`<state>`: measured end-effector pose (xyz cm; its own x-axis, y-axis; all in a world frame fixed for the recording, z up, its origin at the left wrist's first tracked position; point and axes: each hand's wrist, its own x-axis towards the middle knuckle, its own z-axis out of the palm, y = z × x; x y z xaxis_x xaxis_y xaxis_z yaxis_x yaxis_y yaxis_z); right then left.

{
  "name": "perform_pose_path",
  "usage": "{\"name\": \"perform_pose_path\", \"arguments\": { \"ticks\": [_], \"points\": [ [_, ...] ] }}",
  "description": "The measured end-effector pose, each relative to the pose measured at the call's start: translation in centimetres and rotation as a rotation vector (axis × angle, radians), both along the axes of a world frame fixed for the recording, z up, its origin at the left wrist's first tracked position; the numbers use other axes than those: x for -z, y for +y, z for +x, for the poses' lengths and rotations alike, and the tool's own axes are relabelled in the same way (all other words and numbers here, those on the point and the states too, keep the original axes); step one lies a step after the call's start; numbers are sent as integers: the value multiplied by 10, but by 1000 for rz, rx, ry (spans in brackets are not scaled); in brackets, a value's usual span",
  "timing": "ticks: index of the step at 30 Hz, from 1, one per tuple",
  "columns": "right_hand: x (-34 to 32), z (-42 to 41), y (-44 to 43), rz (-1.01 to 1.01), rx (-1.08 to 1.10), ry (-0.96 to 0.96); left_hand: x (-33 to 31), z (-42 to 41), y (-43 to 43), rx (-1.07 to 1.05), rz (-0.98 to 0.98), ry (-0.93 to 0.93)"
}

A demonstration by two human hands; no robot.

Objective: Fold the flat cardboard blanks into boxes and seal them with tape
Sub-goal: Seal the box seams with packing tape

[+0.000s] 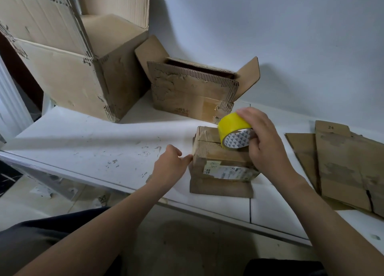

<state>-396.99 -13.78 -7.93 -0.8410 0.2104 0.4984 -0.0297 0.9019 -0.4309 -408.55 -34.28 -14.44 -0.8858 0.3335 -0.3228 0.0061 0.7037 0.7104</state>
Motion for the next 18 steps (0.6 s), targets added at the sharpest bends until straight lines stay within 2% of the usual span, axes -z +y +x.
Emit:
{"name": "perform_pose_path", "arguments": {
  "ticks": [5, 6, 8, 10, 14, 18],
  "points": [
    [7, 9, 14, -155, -122, 18, -9, 11, 4, 94, 178, 272],
    [9, 11, 17, -192, -141, 21, -15, 12, 4, 93, 278, 257],
    [14, 14, 19, -307, -140, 48, -30, 17, 1, 73, 499, 73],
    [17, 14, 17, -389, -116, 82, -38, 23, -2, 118, 560, -19],
    [20, 9, 6, -409, -108, 113, -44, 41, -9, 297, 401, 12],
    [18, 3, -12, -465, -127, 99, -44, 26, -15, 347, 64, 311]
  ]
}}
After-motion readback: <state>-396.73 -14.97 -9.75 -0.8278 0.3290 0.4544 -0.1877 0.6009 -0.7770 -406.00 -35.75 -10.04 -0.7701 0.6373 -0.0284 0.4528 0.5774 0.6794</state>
